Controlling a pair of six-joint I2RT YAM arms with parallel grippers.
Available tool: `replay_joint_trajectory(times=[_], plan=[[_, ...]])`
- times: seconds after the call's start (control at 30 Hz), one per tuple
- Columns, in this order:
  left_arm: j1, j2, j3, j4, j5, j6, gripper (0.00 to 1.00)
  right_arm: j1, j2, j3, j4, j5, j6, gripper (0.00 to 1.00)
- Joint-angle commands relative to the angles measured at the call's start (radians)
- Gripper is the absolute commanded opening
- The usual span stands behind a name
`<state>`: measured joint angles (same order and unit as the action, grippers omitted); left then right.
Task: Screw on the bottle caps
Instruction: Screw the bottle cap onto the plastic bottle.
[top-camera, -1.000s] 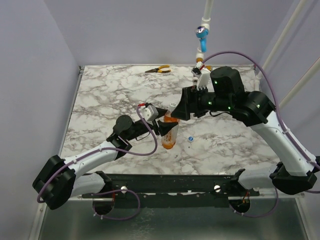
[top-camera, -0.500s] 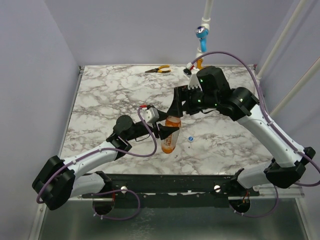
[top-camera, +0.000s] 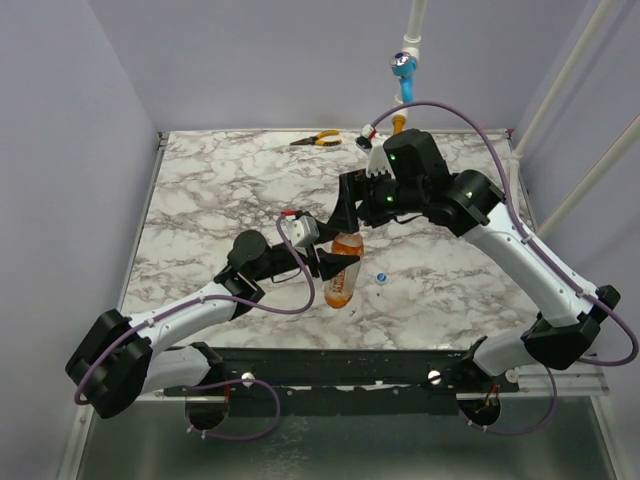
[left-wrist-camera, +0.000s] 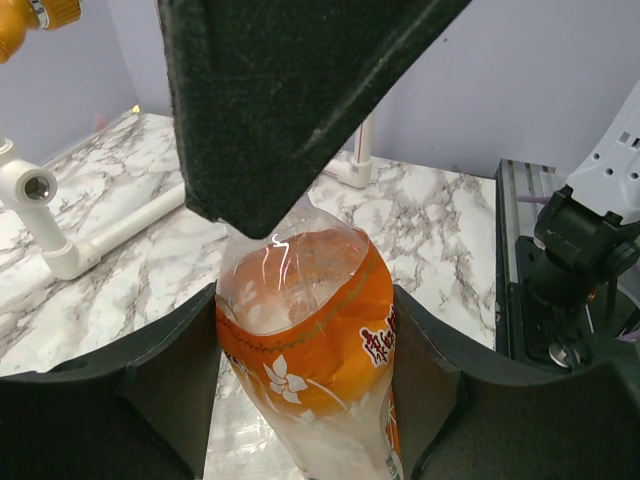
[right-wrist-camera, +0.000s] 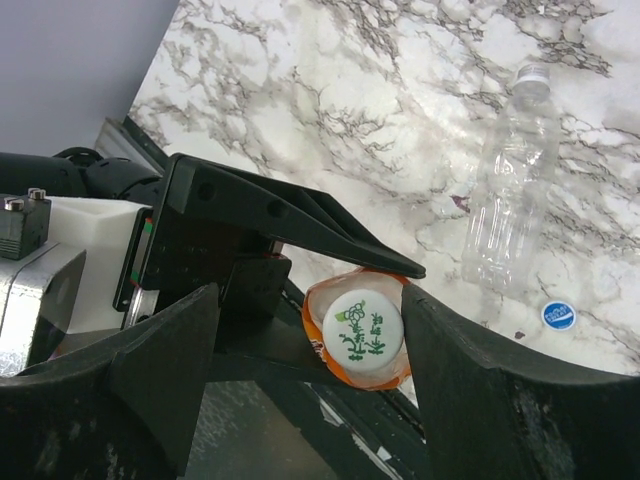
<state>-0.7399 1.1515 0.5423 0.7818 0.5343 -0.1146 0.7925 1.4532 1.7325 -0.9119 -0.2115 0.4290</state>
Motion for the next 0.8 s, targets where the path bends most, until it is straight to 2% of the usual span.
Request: replay_joint_trajectory(times=[0.0,0.33,0.43,0.6,0.77], plan=[[0.004,0.026,0.016,0.032,-0.023,-0.022,0.3,0.008,-0.041,0.001,0.012,-0.077,0.007,0.77],[0.027,0.038,0.013,0.033,-0.04,-0.028,0.3,0.008,-0.149,-0.02,-0.062,-0.071,0.028,0.76],[0.029,0.033,0.016,0.031,-0.035,-0.027,0.3,0.008,-0.176,-0.017,-0.088,-0.028,0.035,0.77],[0.028,0.015,0.02,0.029,0.041,-0.017,0.3,0.008,-0.162,-0.046,-0.087,0.112,0.033,0.77],[0.025,0.003,0.028,0.022,0.111,-0.033,0.3,0.007,-0.118,-0.079,-0.014,0.103,-0.008,0.76]])
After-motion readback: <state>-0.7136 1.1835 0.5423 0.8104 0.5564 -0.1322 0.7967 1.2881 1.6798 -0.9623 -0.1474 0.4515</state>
